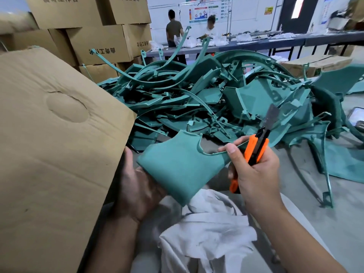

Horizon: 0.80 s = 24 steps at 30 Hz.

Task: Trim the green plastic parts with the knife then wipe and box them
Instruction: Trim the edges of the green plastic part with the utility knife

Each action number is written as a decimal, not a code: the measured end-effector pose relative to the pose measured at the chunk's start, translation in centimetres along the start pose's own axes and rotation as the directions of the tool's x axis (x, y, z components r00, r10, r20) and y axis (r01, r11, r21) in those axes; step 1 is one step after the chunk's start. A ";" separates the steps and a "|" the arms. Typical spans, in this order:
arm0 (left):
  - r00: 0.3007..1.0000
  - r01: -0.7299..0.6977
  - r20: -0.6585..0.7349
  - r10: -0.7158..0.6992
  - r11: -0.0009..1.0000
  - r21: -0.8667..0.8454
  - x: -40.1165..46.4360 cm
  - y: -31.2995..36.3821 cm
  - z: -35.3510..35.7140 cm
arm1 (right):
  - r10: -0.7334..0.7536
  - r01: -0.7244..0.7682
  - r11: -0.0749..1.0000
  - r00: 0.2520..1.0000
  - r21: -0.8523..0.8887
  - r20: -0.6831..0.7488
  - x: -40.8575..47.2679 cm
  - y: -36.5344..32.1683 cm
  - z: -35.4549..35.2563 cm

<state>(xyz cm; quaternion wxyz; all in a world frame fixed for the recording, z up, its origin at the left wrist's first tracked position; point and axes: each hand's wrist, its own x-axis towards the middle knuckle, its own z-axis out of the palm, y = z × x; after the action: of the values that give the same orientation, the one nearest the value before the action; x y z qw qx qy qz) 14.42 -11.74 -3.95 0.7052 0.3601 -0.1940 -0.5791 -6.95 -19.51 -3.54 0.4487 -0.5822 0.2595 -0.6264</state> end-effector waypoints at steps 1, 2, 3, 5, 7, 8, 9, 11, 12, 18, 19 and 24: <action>1.000 -0.006 0.025 0.005 0.999 0.051 0.0 0.1 -0.3 | -0.032 0.032 0.998 0.999 -0.046 -0.002 0.0 0.0 0.0; 0.999 -0.047 0.003 0.047 0.988 0.146 0.2 0.0 -0.7 | -0.061 0.060 0.993 0.998 -0.100 -0.008 0.0 0.0 0.0; 0.995 -0.094 -0.014 0.100 0.966 0.240 0.4 -0.4 -0.7 | -0.081 0.077 0.986 0.996 -0.148 -0.021 0.0 0.1 0.1; 0.971 -0.183 -0.074 0.229 0.902 0.391 1.0 -1.1 -0.9 | -0.098 0.084 0.977 0.993 -0.196 -0.067 -0.1 0.5 0.0; 0.934 -0.296 -0.059 0.352 0.857 0.421 1.5 -1.4 -0.9 | -0.109 0.086 0.976 0.988 -0.201 -0.110 -0.2 1.0 -0.2; 0.909 -0.356 -0.035 0.415 0.818 0.452 1.7 -1.4 -0.9 | -0.125 0.100 0.973 0.986 -0.206 -0.115 -0.2 1.0 -0.2; 0.882 -0.395 -0.020 0.471 0.761 0.514 1.9 -1.4 -0.9 | -0.152 0.125 0.968 0.982 -0.219 -0.111 -0.2 1.0 -0.1; 0.836 -0.433 0.040 0.548 0.612 0.662 2.1 -1.5 -1.0 | -0.211 0.186 0.953 0.973 -0.238 -0.088 -0.3 0.8 0.0; 0.821 -0.437 0.068 0.566 0.549 0.712 2.2 -1.5 -1.2 | -0.224 0.202 0.952 0.971 -0.228 -0.077 -0.4 0.7 0.1; 0.853 -0.438 0.261 0.452 0.348 0.829 1.7 -1.5 -1.9 | -0.153 0.159 0.983 0.986 -0.092 0.070 -0.2 0.0 0.4; 0.863 -0.427 0.254 0.437 0.361 0.829 1.7 -1.7 -1.7 | -0.147 0.156 0.983 0.984 -0.093 0.101 -0.2 0.0 0.5; 0.860 -0.408 0.114 0.498 0.535 0.740 2.0 -2.7 -0.6 | -0.158 0.133 0.921 0.987 -0.367 -0.038 -0.5 0.7 0.4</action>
<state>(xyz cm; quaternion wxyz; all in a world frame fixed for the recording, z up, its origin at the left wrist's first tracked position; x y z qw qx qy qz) 13.54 -13.64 -6.60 0.6307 0.5837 -0.4593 -0.2247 -6.37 -19.30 -4.36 0.2767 -0.6514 0.3418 -0.6183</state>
